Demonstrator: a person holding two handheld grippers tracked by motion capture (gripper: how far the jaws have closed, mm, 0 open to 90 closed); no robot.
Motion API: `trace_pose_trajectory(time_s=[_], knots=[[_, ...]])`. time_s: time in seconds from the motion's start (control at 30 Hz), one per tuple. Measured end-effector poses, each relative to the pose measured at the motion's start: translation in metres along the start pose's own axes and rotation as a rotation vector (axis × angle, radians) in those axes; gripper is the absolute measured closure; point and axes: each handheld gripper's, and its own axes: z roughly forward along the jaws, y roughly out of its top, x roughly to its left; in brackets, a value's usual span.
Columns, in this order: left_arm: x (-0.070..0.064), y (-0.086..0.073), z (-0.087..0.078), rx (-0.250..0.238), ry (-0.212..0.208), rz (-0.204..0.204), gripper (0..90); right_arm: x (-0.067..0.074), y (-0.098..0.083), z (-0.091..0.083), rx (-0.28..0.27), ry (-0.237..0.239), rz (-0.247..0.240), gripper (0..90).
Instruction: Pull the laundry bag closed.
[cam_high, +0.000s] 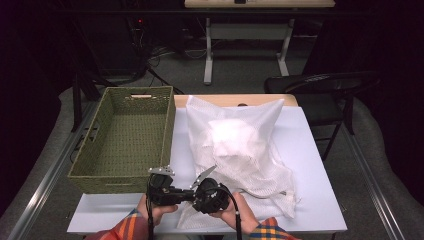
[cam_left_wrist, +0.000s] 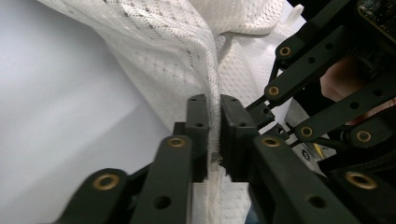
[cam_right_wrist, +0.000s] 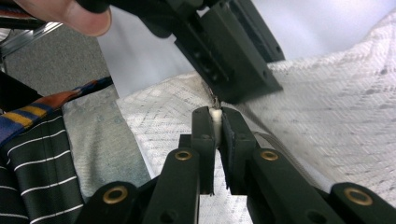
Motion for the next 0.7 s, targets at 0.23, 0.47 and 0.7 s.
trace_pose_trajectory(time_s=[0.23,0.47,0.7], knots=[[-0.0036,0.0000,-0.0012,-0.006,0.006,0.017,87.0,-0.0007,-0.0006,-0.0003,0.007,-0.002,-0.009,85.7],[-0.0067,-0.0010,-0.0033,-0.009,0.014,0.022,87.3,-0.0005,-0.0004,0.0006,0.010,-0.010,-0.008,86.3],[-0.0078,-0.0009,-0.0033,-0.007,0.023,0.028,87.3,0.0003,0.0000,0.0016,0.017,-0.026,-0.007,86.4]])
